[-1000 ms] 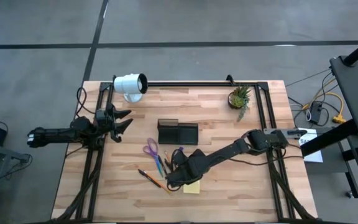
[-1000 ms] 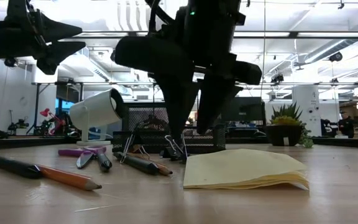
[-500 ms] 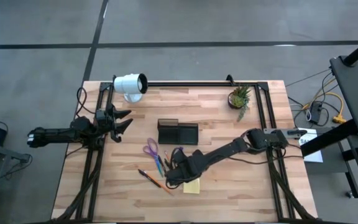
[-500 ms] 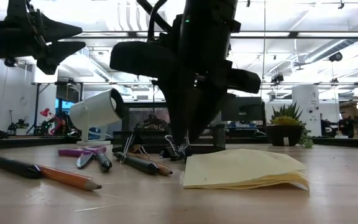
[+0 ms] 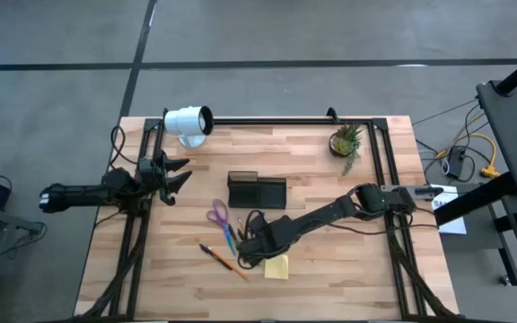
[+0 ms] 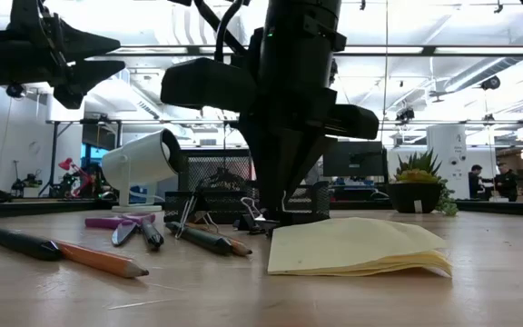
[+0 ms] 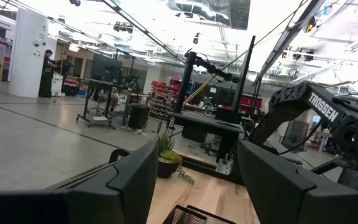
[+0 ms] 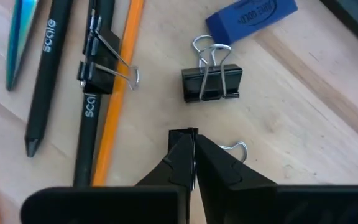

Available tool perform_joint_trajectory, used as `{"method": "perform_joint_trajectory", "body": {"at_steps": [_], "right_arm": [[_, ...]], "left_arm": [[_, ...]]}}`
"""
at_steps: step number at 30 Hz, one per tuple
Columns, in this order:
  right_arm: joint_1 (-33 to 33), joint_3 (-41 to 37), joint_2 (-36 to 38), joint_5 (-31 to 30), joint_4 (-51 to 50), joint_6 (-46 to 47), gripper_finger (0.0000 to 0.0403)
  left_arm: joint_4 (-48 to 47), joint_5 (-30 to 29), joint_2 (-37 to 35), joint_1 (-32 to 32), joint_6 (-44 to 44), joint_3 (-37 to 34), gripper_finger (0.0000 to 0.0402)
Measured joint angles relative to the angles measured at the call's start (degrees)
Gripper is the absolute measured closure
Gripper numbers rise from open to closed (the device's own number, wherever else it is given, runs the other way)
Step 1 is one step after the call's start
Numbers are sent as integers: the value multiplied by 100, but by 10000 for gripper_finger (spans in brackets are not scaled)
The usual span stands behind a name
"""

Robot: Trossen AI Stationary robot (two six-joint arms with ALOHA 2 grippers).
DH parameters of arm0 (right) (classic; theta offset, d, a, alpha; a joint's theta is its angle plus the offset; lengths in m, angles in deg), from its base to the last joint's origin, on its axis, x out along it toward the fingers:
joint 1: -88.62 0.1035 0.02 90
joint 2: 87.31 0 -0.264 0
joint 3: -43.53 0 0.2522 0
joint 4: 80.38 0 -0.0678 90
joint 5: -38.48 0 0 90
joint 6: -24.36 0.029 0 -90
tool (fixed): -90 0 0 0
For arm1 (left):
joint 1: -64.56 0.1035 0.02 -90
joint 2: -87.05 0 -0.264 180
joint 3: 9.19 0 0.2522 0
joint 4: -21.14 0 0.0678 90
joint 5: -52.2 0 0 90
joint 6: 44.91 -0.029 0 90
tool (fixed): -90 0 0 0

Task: Pick and place office supplies into organizer
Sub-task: Put the bottom right black binder clip into the black desk organizer

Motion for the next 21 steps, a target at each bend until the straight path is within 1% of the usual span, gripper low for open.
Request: {"method": "perform_joint_trajectory", "body": {"at_steps": [4,12,18,21], "right_arm": [[-78,52,142,68,222,-17,395],[-256,-8,511,83,275,5,395],[-788,-8,732,61,1247,-367,395],[-1088,-23,741,68,1509,-551,395]], "left_arm": [[8,0,-9,0,2,-1,194],[7,1,-6,0,1,-1,194],[-6,3,-2,0,0,-2,194],[-9,0,-2,0,2,0,194]]}}
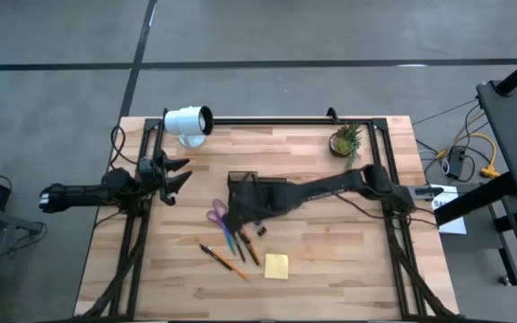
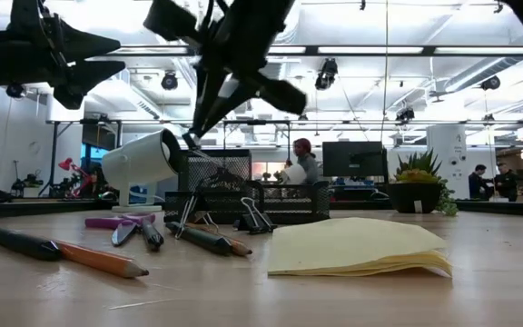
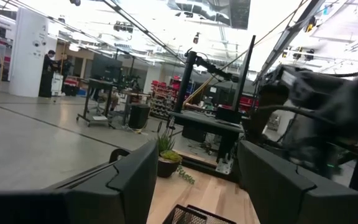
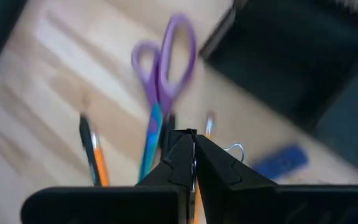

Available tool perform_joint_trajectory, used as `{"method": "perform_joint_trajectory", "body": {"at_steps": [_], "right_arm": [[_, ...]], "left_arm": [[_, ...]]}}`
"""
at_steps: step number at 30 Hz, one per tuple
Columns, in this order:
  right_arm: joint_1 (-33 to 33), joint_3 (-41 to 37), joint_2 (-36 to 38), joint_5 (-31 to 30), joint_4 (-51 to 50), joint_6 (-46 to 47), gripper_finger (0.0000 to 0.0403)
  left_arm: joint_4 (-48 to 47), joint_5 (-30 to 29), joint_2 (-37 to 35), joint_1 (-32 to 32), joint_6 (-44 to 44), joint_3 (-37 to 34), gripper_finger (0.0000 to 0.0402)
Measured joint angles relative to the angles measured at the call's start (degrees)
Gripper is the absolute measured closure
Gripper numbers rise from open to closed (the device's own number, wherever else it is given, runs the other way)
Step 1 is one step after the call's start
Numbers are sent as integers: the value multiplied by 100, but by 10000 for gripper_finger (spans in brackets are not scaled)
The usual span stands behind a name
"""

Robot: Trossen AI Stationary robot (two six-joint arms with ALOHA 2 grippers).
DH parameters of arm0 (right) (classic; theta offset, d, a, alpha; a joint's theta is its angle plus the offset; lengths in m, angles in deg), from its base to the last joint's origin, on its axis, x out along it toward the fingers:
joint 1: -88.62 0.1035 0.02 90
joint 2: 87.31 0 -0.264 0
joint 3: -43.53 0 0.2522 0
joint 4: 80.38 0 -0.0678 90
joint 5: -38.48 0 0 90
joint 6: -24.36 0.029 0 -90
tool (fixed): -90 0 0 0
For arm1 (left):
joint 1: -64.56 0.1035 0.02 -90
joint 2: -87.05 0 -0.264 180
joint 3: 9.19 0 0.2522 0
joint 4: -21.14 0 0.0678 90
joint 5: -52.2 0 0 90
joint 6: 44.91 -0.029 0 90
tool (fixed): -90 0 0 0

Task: Pick and place office supplies into organizer
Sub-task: Put the bottom right black binder clip into the black desk organizer

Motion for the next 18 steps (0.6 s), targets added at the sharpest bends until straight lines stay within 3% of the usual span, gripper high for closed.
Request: {"method": "perform_joint_trajectory", "body": {"at_steps": [12,18], "right_arm": [[-499,-25,-307,-357,379,-227,394],[-440,-86,-326,-991,298,-2,393]], "left_arm": [[10,1,31,0,-1,0,194],[11,3,31,0,-1,0,194]]}}
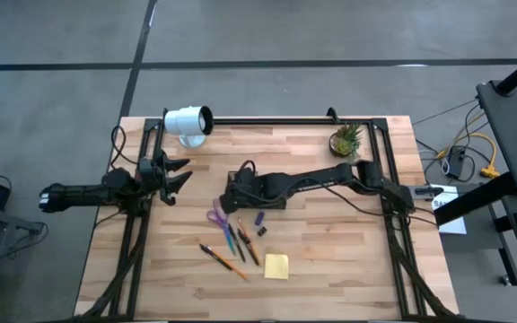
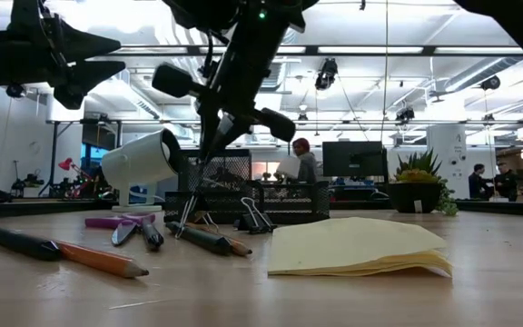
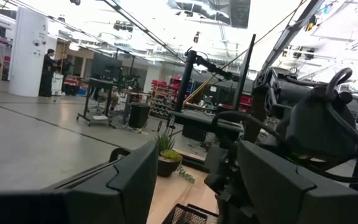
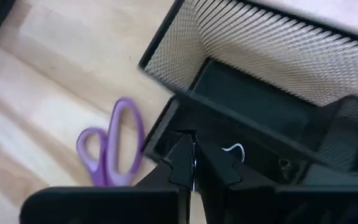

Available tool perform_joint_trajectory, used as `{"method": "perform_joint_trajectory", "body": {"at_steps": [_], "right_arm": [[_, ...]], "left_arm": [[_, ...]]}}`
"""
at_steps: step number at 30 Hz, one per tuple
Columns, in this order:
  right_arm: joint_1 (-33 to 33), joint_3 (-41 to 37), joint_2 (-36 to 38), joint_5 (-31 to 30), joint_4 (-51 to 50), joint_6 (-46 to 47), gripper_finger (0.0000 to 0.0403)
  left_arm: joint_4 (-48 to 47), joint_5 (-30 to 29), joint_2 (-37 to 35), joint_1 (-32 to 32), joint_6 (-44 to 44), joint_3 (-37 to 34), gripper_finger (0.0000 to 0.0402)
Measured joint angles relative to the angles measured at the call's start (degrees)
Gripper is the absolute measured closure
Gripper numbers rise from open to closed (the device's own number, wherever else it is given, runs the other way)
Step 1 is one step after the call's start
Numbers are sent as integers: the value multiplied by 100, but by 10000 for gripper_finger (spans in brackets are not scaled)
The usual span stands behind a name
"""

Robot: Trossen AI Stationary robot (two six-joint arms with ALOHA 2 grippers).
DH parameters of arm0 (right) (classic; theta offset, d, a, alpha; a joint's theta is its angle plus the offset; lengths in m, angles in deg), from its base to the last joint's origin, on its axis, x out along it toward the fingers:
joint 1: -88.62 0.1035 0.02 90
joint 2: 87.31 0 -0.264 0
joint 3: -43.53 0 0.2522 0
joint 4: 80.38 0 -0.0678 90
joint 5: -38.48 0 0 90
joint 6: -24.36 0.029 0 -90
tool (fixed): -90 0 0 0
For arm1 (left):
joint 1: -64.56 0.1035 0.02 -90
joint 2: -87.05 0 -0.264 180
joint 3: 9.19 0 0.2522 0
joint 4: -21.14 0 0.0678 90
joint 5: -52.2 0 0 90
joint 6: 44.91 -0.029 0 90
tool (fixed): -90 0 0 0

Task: Pick and place office supplies into organizer
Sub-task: Put the bottom right black binder clip into the black desk organizer, then put the right black binder clip into the black desk organizer

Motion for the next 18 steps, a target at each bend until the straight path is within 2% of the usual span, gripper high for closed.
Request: {"method": "perform_joint_trajectory", "body": {"at_steps": [4,10,15,18], "right_arm": [[13,-7,0,-93,-124,138,372],[80,48,0,-65,-143,270,301],[445,319,151,36,-480,-1272,256],[707,374,236,812,-992,-2224,245]], "left_arm": [[0,-1,-2,0,-1,0,194],[-2,0,0,0,1,-1,194],[-2,-2,0,0,0,-1,194],[-4,-2,0,0,-1,0,194]]}}
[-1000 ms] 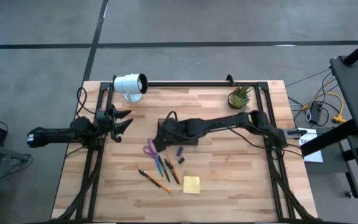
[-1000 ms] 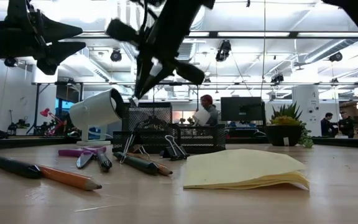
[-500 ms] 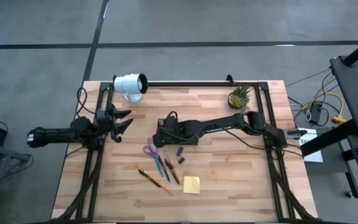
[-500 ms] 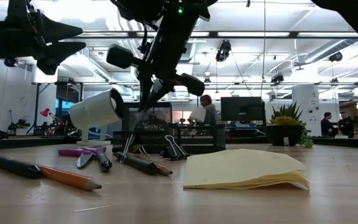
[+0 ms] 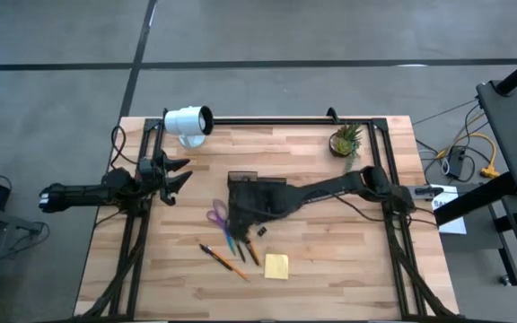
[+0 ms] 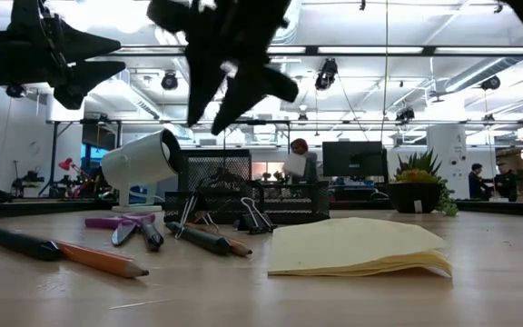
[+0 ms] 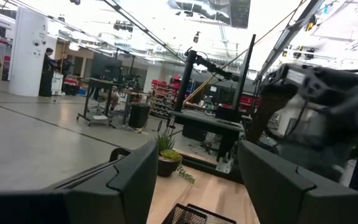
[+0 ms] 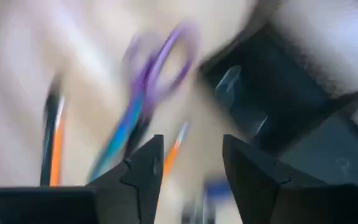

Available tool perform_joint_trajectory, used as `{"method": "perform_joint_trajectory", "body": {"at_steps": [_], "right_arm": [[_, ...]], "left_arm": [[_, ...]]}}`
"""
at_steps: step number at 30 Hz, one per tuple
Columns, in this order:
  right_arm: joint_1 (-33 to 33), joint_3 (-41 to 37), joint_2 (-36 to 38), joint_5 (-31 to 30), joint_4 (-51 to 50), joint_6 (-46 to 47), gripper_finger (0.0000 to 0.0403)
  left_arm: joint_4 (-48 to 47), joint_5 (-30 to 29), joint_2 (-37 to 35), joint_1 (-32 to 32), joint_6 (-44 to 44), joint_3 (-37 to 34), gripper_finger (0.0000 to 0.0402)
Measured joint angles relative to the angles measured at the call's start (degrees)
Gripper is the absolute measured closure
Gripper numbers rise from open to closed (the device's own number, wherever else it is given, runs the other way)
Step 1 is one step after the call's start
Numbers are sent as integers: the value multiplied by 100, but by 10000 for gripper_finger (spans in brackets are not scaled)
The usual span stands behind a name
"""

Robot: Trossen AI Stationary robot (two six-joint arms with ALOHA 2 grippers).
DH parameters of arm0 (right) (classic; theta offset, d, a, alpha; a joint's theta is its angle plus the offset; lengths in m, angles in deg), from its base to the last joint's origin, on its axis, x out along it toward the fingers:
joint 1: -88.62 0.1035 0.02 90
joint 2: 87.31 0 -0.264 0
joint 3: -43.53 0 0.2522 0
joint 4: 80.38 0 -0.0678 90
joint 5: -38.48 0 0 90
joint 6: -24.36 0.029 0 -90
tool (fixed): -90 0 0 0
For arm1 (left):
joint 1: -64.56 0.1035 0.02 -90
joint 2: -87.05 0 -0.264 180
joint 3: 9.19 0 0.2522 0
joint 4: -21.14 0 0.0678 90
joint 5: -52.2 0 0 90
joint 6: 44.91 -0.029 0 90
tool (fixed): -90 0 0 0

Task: Pick and place office supplies into organizer
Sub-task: Put the right black binder clip into the black desk organizer

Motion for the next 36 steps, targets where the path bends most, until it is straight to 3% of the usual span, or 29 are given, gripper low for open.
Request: {"method": "perform_joint_trajectory", "body": {"at_steps": [3,7,17,24,36], "right_arm": [[253,-44,-22,800,-316,-867,243],[380,-61,-46,1294,-399,-2120,247],[-93,-194,-177,1537,-505,-4308,237],[-206,-239,-386,1700,-482,-5070,236],[-227,-358,-546,1657,-519,-5366,257]], "left_arm": [[-1,2,0,0,0,-2,194],[3,-2,2,0,2,-1,194],[-1,0,9,0,2,0,194],[-8,1,3,0,2,-1,194],[-3,-1,9,0,2,0,194]]}}
